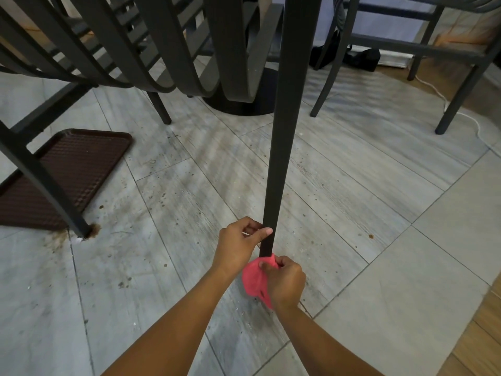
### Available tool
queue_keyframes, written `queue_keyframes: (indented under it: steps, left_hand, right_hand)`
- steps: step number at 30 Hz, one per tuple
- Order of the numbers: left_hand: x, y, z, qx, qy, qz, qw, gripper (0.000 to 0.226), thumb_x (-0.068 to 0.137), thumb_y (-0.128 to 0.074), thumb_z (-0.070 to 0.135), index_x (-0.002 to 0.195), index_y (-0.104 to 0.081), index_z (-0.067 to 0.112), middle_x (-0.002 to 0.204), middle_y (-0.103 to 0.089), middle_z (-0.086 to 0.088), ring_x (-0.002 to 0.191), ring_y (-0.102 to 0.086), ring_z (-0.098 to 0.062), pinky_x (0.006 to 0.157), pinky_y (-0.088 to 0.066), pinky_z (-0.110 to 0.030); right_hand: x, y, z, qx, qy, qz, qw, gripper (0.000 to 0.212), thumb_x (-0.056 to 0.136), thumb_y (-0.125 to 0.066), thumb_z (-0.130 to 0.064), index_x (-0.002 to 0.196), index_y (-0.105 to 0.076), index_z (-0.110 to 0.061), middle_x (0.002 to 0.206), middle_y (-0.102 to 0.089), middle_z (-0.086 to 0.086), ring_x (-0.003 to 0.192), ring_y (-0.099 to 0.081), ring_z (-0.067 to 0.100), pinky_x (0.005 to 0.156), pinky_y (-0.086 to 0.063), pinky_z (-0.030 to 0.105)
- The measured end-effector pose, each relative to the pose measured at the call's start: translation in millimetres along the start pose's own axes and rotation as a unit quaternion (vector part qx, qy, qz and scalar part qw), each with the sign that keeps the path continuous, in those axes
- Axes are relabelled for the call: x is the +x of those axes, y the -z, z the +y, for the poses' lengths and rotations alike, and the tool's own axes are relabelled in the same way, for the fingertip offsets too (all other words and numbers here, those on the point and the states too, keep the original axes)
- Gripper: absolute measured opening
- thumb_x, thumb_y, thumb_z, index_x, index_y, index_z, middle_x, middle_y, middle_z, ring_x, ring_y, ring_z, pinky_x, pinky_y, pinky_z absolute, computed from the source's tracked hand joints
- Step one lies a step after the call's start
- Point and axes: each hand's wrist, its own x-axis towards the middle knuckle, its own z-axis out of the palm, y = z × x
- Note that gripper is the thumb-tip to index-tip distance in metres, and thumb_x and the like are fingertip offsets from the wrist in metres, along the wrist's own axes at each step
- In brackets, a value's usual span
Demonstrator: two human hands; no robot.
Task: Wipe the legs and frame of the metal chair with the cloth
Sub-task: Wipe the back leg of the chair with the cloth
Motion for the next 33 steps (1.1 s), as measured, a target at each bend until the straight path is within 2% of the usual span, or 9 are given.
queue_keyframes:
  steps: [3, 6, 12, 17, 21, 25, 29, 31, 33]
  left_hand:
    - [0.2, -0.3, -0.2, -0.001, 0.001, 0.0, 1.0, 0.012, 0.076, -0.07, 0.042, 0.074, -0.06, 0.035, 0.074, -0.066, 0.013, 0.076, -0.068, -0.008, 0.073, -0.054, -0.025]
    - [0.2, -0.8, -0.3, -0.006, -0.002, 0.004, 1.0, 0.013, 0.076, -0.071, 0.042, 0.072, -0.06, 0.037, 0.073, -0.066, 0.012, 0.073, -0.067, -0.006, 0.07, -0.053, -0.021]
    - [0.3, 0.0, -1.4, -0.028, 0.008, -0.001, 1.0, 0.013, 0.075, -0.074, 0.038, 0.076, -0.063, 0.031, 0.076, -0.069, 0.004, 0.074, -0.068, -0.011, 0.07, -0.053, -0.025]
    - [-2.6, 1.6, -5.3, -0.013, 0.026, -0.013, 0.999, 0.015, 0.076, -0.075, 0.034, 0.084, -0.064, 0.029, 0.078, -0.067, 0.008, 0.075, -0.065, -0.004, 0.066, -0.046, -0.012]
    - [-2.5, 0.0, -13.3, 0.016, 0.058, -0.035, 0.998, 0.03, 0.076, -0.074, 0.036, 0.101, -0.067, 0.019, 0.083, -0.065, 0.008, 0.086, -0.063, -0.01, 0.075, -0.044, -0.018]
    - [-3.0, -4.2, -20.4, 0.037, 0.087, -0.035, 0.995, 0.041, 0.077, -0.073, 0.037, 0.111, -0.067, 0.014, 0.097, -0.069, -0.001, 0.088, -0.06, -0.009, 0.08, -0.043, -0.019]
    - [-2.7, -8.7, -24.2, 0.039, 0.087, -0.045, 0.994, 0.029, 0.079, -0.072, 0.033, 0.1, -0.071, 0.013, 0.081, -0.068, 0.008, 0.085, -0.066, -0.009, 0.068, -0.043, -0.007]
    - [-2.8, -10.4, -24.1, 0.043, 0.079, -0.041, 0.995, 0.021, 0.079, -0.073, 0.031, 0.093, -0.073, 0.014, 0.07, -0.063, 0.016, 0.074, -0.063, 0.002, 0.058, -0.043, -0.003]
    - [-1.7, -11.2, -24.6, 0.044, 0.07, -0.039, 0.996, 0.019, 0.079, -0.073, 0.029, 0.089, -0.072, 0.013, 0.069, -0.065, 0.014, 0.068, -0.062, 0.003, 0.059, -0.046, -0.006]
  right_hand:
    - [0.2, 3.7, -1.5, 0.017, -0.008, -0.02, 1.0, 0.002, 0.081, -0.071, -0.018, 0.079, -0.069, -0.018, 0.063, -0.061, -0.009, 0.056, -0.059, 0.002, 0.047, -0.036, 0.01]
    - [1.4, 11.0, -1.8, 0.038, -0.01, -0.055, 0.998, 0.017, 0.082, -0.069, -0.015, 0.07, -0.062, -0.026, 0.065, -0.062, -0.013, 0.063, -0.062, 0.003, 0.049, -0.036, 0.008]
    - [7.0, 32.2, 8.6, 0.046, -0.045, -0.085, 0.994, 0.006, 0.086, -0.061, -0.02, 0.088, -0.059, -0.025, 0.077, -0.062, -0.01, 0.068, -0.06, 0.003, 0.049, -0.039, 0.016]
    - [11.8, 45.4, 15.9, 0.016, -0.095, -0.107, 0.99, 0.024, 0.081, -0.065, -0.021, 0.096, -0.046, -0.019, 0.088, -0.057, 0.001, 0.077, -0.058, 0.018, 0.063, -0.045, 0.031]
    - [10.6, 44.9, 14.9, -0.003, -0.031, -0.117, 0.993, 0.01, 0.082, -0.064, -0.014, 0.087, -0.057, -0.019, 0.082, -0.062, -0.004, 0.073, -0.057, 0.008, 0.056, -0.04, 0.023]
    - [5.4, 32.9, 4.1, 0.022, 0.014, -0.069, 0.997, 0.005, 0.084, -0.065, -0.018, 0.088, -0.064, -0.02, 0.077, -0.063, -0.012, 0.068, -0.056, -0.003, 0.051, -0.035, 0.009]
    - [3.3, 14.9, -4.6, 0.012, 0.023, -0.014, 1.0, 0.009, 0.083, -0.067, -0.023, 0.091, -0.07, -0.018, 0.072, -0.065, -0.008, 0.063, -0.058, 0.001, 0.053, -0.039, 0.011]
    - [4.1, 9.5, -4.7, -0.014, 0.032, 0.007, 0.999, 0.008, 0.083, -0.067, -0.021, 0.087, -0.071, -0.016, 0.062, -0.059, -0.012, 0.056, -0.055, -0.002, 0.046, -0.034, 0.006]
    - [5.6, 6.0, -2.6, -0.035, 0.036, 0.015, 0.999, 0.006, 0.082, -0.069, -0.019, 0.08, -0.071, -0.014, 0.055, -0.054, -0.016, 0.05, -0.05, -0.004, 0.041, -0.035, 0.007]
